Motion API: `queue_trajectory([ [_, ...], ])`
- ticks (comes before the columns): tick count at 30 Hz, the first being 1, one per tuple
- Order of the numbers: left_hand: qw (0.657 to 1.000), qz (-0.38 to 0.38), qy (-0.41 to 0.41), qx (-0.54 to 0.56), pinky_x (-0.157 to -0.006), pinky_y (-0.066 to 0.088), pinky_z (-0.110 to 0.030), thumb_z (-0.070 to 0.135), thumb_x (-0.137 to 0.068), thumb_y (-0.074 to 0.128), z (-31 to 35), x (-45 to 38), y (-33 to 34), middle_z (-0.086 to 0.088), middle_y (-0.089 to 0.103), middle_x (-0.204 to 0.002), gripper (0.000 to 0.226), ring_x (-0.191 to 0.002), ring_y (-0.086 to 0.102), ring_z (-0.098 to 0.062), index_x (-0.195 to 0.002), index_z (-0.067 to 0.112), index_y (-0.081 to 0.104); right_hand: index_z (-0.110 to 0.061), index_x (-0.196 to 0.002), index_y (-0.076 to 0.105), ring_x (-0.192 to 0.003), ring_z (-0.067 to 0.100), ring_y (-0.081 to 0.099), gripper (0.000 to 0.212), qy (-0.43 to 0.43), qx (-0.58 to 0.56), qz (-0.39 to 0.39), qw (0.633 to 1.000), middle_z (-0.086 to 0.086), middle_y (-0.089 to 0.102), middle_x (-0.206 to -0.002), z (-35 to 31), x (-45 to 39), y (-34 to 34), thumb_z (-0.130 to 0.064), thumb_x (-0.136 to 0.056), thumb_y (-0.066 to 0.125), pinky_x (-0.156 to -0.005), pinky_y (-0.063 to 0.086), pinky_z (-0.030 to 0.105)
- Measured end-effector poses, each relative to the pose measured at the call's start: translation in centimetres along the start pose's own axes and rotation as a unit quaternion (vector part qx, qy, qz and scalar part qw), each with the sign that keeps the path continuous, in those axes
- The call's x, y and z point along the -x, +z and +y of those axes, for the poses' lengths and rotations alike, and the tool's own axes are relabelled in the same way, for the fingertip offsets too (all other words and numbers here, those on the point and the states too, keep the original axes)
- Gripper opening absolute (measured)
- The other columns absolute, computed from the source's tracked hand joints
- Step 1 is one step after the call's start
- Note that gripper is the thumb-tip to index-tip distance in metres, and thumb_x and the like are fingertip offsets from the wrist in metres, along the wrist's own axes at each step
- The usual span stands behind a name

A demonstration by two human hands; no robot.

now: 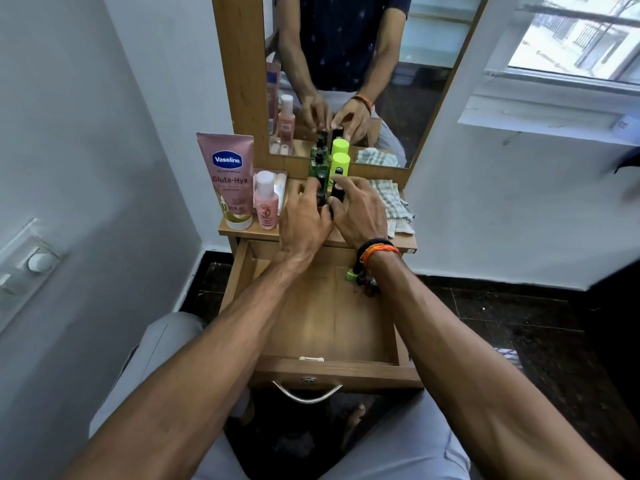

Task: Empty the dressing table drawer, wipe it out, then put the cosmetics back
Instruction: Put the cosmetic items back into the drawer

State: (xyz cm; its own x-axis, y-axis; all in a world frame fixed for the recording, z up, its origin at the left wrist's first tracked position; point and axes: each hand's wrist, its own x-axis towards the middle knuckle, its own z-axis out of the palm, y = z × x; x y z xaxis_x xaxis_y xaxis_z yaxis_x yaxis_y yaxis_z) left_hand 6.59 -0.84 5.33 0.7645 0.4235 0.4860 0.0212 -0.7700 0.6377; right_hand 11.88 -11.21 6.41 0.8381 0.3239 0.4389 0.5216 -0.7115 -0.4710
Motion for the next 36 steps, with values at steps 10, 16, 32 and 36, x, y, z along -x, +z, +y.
queue_trajectory([
  [10, 0.999, -0.028, 0.006, -0.030, -0.074, 0.058, -0.046, 0.011, -0.086, 0.065, -0.4, -0.9, 0.5, -0.010, 0.058, -0.110, 0.030, -0.094, 0.063, -0.030, -0.116, 0.013, 0.059, -0.021, -0.116, 0.060, -0.087, 0.023, 0.060, 0.026, 0.025, -0.009, -0.002, 1.000, 0.006, 0.067, -0.101, 0.9, 0.7, -0.7, -0.025, -0.090, 0.063, -0.071, 0.042, 0.029],
  [16, 0.999, -0.019, 0.014, -0.031, -0.072, 0.054, -0.044, 0.007, -0.083, 0.065, 0.2, -0.6, 0.2, -0.011, 0.061, -0.103, 0.031, -0.095, 0.060, -0.030, -0.113, 0.011, 0.057, -0.020, -0.114, 0.061, -0.078, 0.018, 0.064, 0.030, 0.049, -0.048, 0.040, 0.997, 0.004, 0.071, -0.092, 1.1, 2.0, -3.0, -0.032, -0.088, 0.070, -0.069, 0.046, 0.028],
  [32, 0.977, -0.170, 0.037, 0.124, -0.064, 0.049, -0.008, 0.011, -0.075, 0.082, -0.7, 7.4, -0.3, 0.004, 0.066, -0.093, 0.027, -0.074, 0.063, -0.005, -0.099, 0.016, 0.070, -0.024, -0.109, 0.074, -0.082, 0.010, 0.064, 0.035, 0.126, -0.034, -0.047, 0.990, 0.002, 0.072, -0.108, 5.8, 11.2, -6.8, -0.039, -0.078, 0.082, -0.072, 0.052, 0.020],
  [36, 0.965, -0.235, -0.001, 0.115, -0.062, 0.054, -0.019, 0.012, -0.068, 0.086, -0.7, 8.9, 1.0, 0.007, 0.069, -0.079, 0.028, -0.070, 0.065, -0.008, -0.091, 0.018, 0.072, -0.022, -0.109, 0.073, -0.083, 0.012, 0.066, 0.038, 0.134, -0.012, -0.064, 0.989, 0.002, 0.074, -0.104, 6.2, 12.6, -6.3, -0.038, -0.076, 0.084, -0.076, 0.058, 0.030],
])
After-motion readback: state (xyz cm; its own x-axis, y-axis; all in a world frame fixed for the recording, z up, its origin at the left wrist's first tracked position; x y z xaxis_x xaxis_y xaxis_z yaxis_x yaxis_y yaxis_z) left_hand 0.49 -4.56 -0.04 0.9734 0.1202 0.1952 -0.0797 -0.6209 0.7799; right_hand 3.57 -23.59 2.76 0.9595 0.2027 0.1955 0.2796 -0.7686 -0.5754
